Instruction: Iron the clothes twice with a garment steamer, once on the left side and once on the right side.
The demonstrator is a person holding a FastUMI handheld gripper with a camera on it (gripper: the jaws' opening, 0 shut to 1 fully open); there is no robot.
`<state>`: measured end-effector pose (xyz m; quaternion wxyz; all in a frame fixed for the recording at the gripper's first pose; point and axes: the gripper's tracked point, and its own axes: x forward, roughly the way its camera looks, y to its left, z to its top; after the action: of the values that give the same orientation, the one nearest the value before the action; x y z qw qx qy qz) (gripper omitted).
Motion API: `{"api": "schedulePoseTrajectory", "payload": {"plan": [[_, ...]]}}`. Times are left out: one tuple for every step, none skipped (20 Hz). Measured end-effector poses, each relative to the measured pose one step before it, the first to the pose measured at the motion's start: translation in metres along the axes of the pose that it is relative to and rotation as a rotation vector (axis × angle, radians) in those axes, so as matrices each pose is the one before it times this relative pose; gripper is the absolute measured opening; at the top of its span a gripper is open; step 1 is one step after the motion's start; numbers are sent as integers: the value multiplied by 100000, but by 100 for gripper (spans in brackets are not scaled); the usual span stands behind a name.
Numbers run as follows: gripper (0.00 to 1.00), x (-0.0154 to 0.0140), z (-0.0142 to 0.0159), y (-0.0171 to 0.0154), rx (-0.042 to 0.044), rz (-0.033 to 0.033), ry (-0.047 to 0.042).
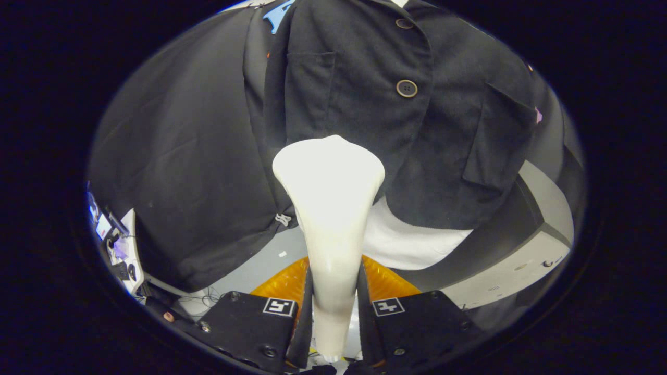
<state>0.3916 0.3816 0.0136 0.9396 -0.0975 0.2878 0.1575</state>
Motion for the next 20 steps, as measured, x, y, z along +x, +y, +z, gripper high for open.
{"api": "schedulePoseTrajectory", "payload": {"plan": [[40,-239,-40,-171,401,35,-725],[41,-385,-10,-251,403,6,-702],[41,-474,56,-82,310,349,-897],[40,-731,281,-276,267,380,-1092],[40,-1324,325,-469,1334,368,-2171],[41,-1155,620,-441,845,557,-3190],[40,-995,452,-754,648,44,-2649],[40,-1294,636,-499,1053,518,-3135],[40,-1697,311,-732,752,92,-2501],[40,-1481,530,-698,1427,-259,-3221],[40,-1324,904,-750,1808,-100,-3887],[40,-1245,1064,-937,1128,-122,-3555],[40,-1499,730,-925,1038,-224,-3113],[40,-1515,875,-1218,1246,-528,-3124],[40,-1078,639,-1167,751,-945,-2533],[40,-1124,529,-1296,1317,-1258,-2294],[40,-1285,299,-1589,1547,-1525,-1919],[40,-1075,-21,-1473,1229,-1348,-1538],[40,-1443,-181,-1571,1684,-1392,-1561],[40,-1201,-7,-1690,1127,-1300,-1298]]}}
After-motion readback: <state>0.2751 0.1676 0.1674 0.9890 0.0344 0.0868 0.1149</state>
